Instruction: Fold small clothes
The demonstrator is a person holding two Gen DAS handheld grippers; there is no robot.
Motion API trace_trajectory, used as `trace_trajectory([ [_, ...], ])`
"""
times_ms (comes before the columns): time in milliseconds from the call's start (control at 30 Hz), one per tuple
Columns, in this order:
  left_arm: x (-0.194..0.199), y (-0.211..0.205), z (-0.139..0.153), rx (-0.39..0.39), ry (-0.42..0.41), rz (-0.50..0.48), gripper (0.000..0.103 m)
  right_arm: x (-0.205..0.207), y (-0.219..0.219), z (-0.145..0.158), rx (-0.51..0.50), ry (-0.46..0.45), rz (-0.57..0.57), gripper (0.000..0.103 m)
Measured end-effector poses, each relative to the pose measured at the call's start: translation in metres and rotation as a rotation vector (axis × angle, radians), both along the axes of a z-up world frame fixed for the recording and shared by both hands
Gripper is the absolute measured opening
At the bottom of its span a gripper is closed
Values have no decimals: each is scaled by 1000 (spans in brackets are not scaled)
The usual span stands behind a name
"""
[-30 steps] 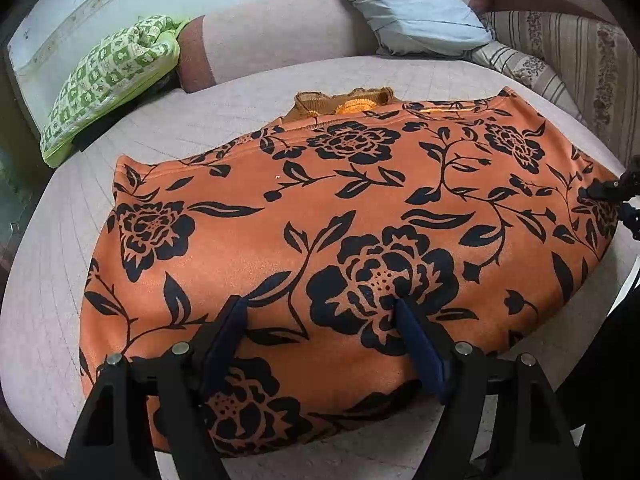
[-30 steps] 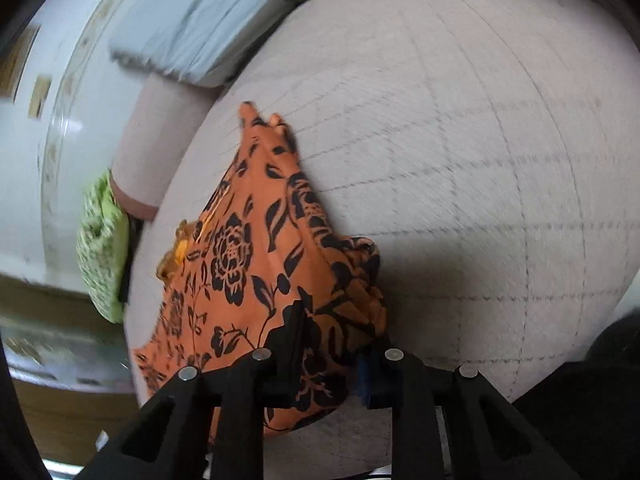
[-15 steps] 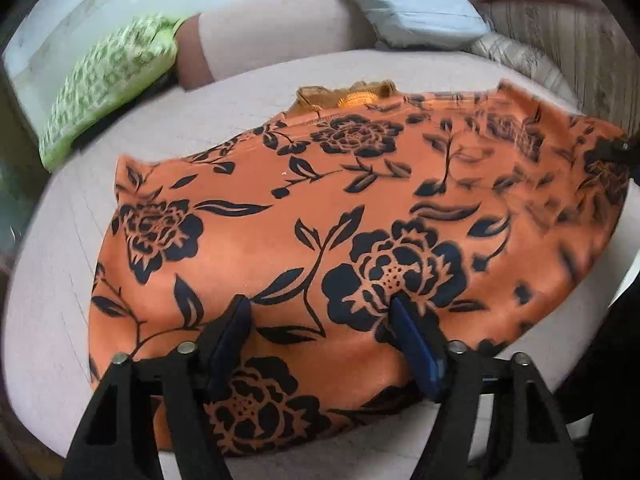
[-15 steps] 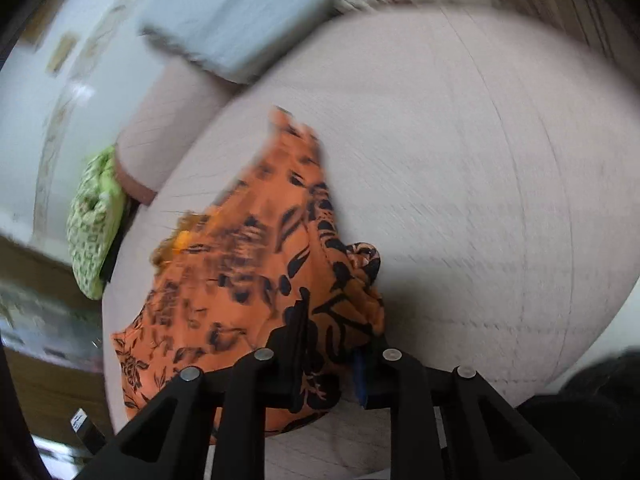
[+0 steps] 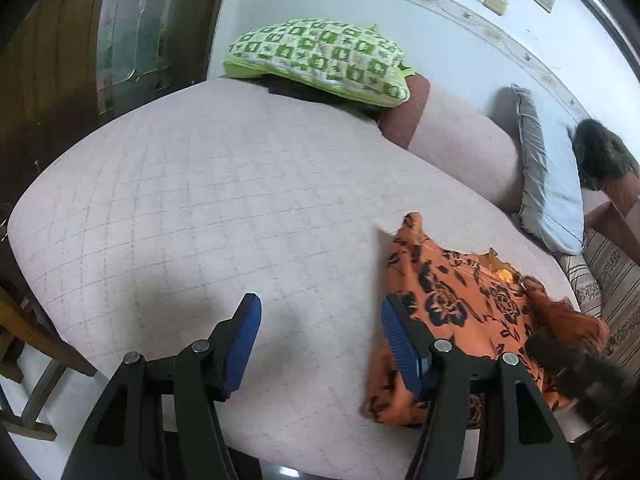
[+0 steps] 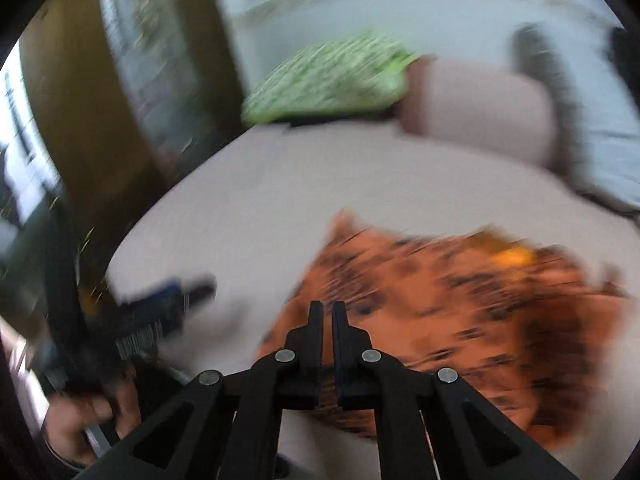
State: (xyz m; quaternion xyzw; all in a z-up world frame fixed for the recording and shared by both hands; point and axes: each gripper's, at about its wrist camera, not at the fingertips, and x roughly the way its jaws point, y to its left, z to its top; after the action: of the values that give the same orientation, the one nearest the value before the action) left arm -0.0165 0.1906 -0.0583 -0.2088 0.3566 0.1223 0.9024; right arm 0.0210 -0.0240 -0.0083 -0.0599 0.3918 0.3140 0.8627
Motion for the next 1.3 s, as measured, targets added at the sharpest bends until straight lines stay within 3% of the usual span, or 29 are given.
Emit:
trace_trajectory([
  [100,5,-9,-2,2,-7,-40,63,-7,-23,-27,38,40,-62,6],
  [167,15,-31,1,13,-14,-105,63,-5,-69,-31,36,44,-194,7],
  [200,20,-44,3,25,-15,-147,63,-5,-104,-28,27,21,-296,12],
  [267,32,-76,4,56,-18,-245,63,-9,-171,-25,84,39,-460,49],
  [300,37,-90,4,73,-13,-282,63,-9,-205,-27,160,86,-524,89],
  [333,41,-104,3,87,-12,-314,63,-12,-231,-30,213,114,-578,94],
  [400,48,-127,-1,99,2,-363,63,-24,-300,-44,372,162,-764,94],
  [500,54,-146,-6,105,26,-399,63,-30,-374,-92,667,376,-912,94],
  [567,58,-153,-7,135,32,-401,63,-27,-388,-108,741,425,-933,94],
  [633,58,-153,-7,162,28,-375,63,-17,-396,-117,812,419,-917,93],
  [733,58,-147,-13,169,45,-317,63,1,-403,-135,851,485,-970,94],
  [800,61,-140,-20,189,74,-286,63,11,-403,-139,858,496,-989,91],
  [867,65,-138,-29,188,113,-288,63,21,-399,-129,771,467,-973,35],
  [900,67,-140,-31,189,129,-298,63,26,-396,-127,702,473,-972,20],
  [1000,62,-150,-22,195,78,-335,64,41,-389,-124,585,489,-964,20],
  [1067,62,-164,-15,235,43,-380,67,43,-385,-117,546,473,-947,26],
  [1100,64,-170,-16,249,41,-395,67,44,-386,-119,550,486,-954,41],
  [1133,68,-176,-21,256,50,-411,68,43,-388,-122,579,502,-966,63],
  [1200,84,-189,-51,279,185,-451,69,40,-388,-126,652,492,-968,67],
  [1233,88,-191,-65,289,241,-448,69,39,-386,-128,637,491,-955,65],
  [1267,83,-193,-63,317,190,-446,70,38,-383,-126,612,479,-939,56],
  [1300,80,-195,-60,328,186,-453,69,41,-379,-124,577,476,-917,24],
])
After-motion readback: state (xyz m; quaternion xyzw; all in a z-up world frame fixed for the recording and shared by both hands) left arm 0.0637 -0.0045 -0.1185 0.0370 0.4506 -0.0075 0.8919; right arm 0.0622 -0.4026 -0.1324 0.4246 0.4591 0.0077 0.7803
